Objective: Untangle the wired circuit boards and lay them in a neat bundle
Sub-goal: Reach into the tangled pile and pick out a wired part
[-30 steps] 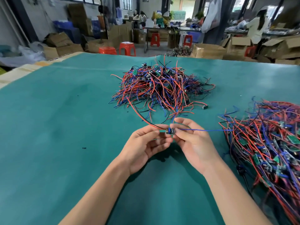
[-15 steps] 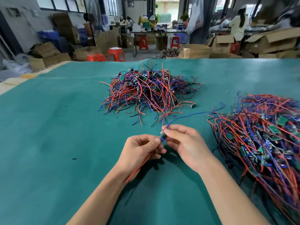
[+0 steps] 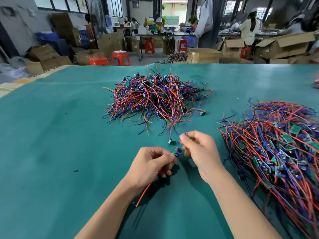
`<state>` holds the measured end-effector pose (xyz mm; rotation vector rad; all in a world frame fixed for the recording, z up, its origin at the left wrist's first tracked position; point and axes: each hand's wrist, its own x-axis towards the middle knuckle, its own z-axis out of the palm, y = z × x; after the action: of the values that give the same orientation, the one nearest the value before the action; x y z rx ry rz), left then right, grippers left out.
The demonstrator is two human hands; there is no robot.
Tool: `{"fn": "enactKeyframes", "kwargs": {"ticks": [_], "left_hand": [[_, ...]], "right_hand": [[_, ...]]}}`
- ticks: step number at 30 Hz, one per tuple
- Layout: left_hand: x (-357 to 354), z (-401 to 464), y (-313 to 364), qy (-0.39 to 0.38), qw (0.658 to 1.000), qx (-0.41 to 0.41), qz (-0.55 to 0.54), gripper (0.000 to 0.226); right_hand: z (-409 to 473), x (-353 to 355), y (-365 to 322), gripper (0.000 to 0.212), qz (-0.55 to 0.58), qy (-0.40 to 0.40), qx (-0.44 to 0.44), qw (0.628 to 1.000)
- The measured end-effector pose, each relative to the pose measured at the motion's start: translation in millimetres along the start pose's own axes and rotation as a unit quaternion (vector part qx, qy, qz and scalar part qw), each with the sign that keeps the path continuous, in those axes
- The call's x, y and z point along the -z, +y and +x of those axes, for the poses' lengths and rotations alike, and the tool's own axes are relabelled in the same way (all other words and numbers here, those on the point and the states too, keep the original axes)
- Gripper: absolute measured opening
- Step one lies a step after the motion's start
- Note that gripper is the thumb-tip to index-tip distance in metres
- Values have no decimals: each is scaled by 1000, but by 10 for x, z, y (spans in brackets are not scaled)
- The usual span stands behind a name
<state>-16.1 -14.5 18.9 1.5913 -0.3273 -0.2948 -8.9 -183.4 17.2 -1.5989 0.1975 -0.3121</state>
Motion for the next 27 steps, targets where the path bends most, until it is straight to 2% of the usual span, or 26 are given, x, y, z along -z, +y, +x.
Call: {"fn": "enactKeyframes", "kwargs": {"ticks": [3,7,9,11,13,14,15,16,17,18,19,20,22,27], "left_hand": [[17,0,13,-23,1000,1,12,16],[9,-22,12,-58,998,2,17,17],[14,-35,14,-62,998,2,15,17],[34,-36,16,-35,999,7,-18,17],[56,-12,5,27,997,15,-76,20],[57,6,-4,58,993,17,-97,21],[52,24,-12,80,991,16,-107,21],[43,36,-21,92,990,12,-106,20],[32,40,-29,93,991,9,-98,20],[22,37,-35,88,992,6,-86,20],[16,31,-39,82,994,2,-76,20],[15,22,-41,79,994,1,-72,20],[18,13,-25,74,994,8,-81,21],[14,4,25,11,996,34,-79,19]], "right_hand": [[89,103,26,16,-42,84,42,995],[232,286,51,16,17,206,48,977],[327,434,54,11,55,290,39,955],[363,573,54,22,60,388,27,919],[290,573,28,26,-42,440,41,896],[208,478,-3,27,-84,405,64,908],[118,337,-39,32,-104,321,81,938],[24,174,-73,38,-118,205,81,968],[-76,21,-99,37,-139,83,78,984],[-153,-101,-93,32,-161,-13,93,982],[-193,-180,-76,25,-176,-65,118,975],[-198,-209,-64,18,-175,-80,136,972],[-171,-167,-62,11,-141,-59,147,977],[-162,-134,-102,19,-83,3,106,991]]}}
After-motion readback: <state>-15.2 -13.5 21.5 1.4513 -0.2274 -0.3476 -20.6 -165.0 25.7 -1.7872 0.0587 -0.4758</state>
